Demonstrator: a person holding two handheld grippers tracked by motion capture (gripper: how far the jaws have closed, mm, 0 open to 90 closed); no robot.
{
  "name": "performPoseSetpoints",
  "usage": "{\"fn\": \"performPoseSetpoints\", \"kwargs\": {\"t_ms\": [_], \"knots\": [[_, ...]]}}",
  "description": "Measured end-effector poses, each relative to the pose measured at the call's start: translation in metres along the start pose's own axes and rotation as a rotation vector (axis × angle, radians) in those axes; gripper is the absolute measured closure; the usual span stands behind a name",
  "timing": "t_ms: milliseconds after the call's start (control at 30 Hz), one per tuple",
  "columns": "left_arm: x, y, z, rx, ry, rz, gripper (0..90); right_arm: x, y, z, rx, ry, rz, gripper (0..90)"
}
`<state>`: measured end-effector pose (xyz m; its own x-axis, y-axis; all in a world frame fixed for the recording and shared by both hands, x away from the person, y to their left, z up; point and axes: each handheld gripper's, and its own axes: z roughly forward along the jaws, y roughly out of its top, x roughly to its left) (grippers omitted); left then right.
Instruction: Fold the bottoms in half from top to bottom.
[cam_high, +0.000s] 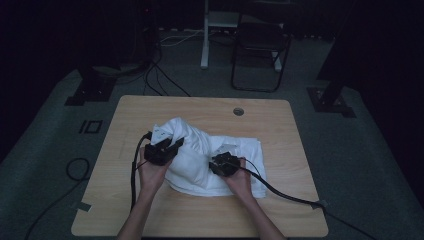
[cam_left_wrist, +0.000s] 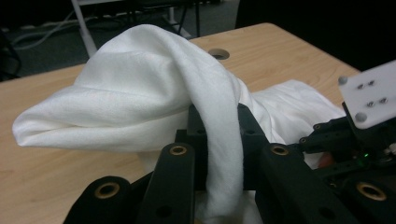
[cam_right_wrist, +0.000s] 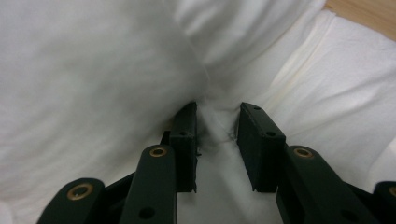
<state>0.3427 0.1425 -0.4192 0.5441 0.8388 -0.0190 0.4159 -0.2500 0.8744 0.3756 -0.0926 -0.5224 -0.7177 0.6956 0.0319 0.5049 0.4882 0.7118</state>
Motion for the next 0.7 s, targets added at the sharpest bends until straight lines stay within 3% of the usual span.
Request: {"fn": "performPoseSetpoints", "kwargs": {"t_ms": [67, 100, 200, 233, 300, 333, 367, 400, 533, 700], "knots": [[-0.001, 0.001, 0.002, 0.001, -0.006, 0.004, 81.0, -0.002, 0.001, -0.009, -0.004, 0.02, -0.037, 60.9], [-0.001, 0.001, 0.002, 0.004, -0.007, 0.008, 81.1, -0.004, 0.0, -0.018, -0.026, 0.018, -0.031, 60.9], [-0.002, 0.002, 0.003, 0.009, -0.005, 0.016, 81.0, -0.019, -0.009, -0.045, -0.12, -0.025, 0.03, 57.3], [-0.002, 0.003, 0.002, 0.009, -0.003, 0.02, 81.0, -0.031, -0.02, -0.056, -0.125, -0.085, 0.083, 55.0], [-0.003, 0.003, 0.002, 0.012, -0.005, 0.026, 81.0, -0.036, -0.025, -0.058, -0.116, -0.1, 0.101, 54.6], [-0.004, 0.003, 0.001, 0.015, -0.005, 0.033, 81.0, -0.042, -0.032, -0.057, -0.091, -0.099, 0.124, 54.8], [-0.007, 0.005, 0.002, 0.012, -0.009, 0.036, 81.0, -0.047, -0.043, -0.047, -0.026, -0.091, 0.149, 57.1], [-0.007, 0.005, 0.002, 0.012, -0.009, 0.036, 81.0, -0.046, -0.045, -0.042, -0.013, -0.084, 0.15, 58.6], [-0.018, 0.011, 0.004, 0.017, -0.005, 0.092, 81.0, -0.041, -0.043, -0.027, -0.023, -0.081, 0.157, 61.3], [-0.031, 0.019, 0.011, 0.016, -0.021, 0.143, 80.9, -0.02, -0.028, -0.004, -0.064, -0.008, 0.137, 64.8]]}}
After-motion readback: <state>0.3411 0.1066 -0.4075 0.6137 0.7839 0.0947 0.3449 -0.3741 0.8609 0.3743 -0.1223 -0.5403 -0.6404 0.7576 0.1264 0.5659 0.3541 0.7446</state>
